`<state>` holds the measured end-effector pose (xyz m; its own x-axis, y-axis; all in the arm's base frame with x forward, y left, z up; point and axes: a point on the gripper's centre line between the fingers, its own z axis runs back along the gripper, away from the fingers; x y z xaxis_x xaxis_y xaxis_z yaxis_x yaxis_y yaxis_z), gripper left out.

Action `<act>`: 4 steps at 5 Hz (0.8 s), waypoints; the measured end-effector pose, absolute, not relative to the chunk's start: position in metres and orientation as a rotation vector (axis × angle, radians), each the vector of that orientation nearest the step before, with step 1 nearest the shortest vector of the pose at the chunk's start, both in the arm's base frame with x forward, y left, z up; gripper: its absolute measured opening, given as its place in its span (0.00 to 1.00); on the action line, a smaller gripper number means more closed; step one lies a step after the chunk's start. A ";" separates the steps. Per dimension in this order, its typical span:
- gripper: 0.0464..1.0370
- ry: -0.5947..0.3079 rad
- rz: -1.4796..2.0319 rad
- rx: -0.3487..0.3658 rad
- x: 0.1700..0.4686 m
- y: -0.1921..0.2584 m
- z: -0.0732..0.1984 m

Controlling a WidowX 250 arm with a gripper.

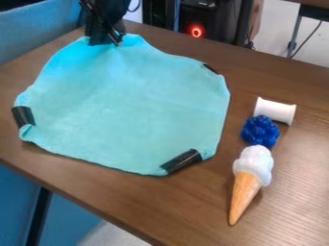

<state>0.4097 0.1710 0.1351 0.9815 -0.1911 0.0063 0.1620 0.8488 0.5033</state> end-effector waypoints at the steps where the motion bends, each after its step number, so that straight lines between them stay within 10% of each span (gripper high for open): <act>1: 0.18 -0.035 -0.186 0.436 0.413 0.183 0.124; 4: 0.96 -0.116 -0.181 0.292 0.408 0.189 0.126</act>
